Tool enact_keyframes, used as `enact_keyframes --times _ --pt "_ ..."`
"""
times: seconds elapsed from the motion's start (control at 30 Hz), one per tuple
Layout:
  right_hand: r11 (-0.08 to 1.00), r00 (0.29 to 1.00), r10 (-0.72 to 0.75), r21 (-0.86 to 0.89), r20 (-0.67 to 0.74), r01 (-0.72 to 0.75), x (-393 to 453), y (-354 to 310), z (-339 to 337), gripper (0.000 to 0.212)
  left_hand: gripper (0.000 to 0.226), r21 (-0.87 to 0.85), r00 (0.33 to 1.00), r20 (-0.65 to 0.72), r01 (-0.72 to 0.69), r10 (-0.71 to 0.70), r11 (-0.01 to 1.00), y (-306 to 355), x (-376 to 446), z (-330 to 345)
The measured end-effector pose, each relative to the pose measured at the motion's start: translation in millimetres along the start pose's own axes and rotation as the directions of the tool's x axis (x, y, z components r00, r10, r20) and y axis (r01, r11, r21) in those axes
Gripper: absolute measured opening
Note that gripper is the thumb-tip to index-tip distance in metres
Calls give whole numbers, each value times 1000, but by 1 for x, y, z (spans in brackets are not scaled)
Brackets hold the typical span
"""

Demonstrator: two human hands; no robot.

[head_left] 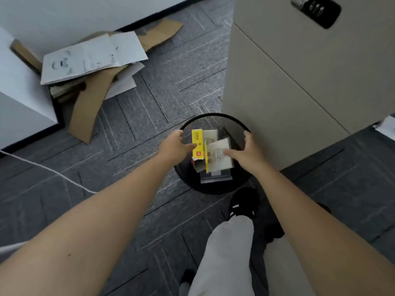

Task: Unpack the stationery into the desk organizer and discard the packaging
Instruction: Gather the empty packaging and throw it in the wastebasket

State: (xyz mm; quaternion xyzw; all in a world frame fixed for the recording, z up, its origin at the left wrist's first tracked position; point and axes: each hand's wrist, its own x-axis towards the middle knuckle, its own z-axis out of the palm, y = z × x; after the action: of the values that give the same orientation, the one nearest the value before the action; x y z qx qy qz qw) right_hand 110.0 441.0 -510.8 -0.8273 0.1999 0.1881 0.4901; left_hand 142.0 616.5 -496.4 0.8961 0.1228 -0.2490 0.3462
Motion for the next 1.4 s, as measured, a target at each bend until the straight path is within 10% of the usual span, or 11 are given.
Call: enact_keyframes --times 0.47,0.9,1.4 --pt "753 968 -249 -635 -36 170 -113 -96 -96 46 54 638 901 172 -410 398 652 77 -85 -93" --pt "684 751 -568 -700 -336 204 -224 -176 -275 42 51 543 495 45 -741 868 394 290 -186 -119" --pt "843 675 -317 -523 -667 -121 -168 -81 -452 59 67 431 430 178 -843 885 323 451 -155 9"
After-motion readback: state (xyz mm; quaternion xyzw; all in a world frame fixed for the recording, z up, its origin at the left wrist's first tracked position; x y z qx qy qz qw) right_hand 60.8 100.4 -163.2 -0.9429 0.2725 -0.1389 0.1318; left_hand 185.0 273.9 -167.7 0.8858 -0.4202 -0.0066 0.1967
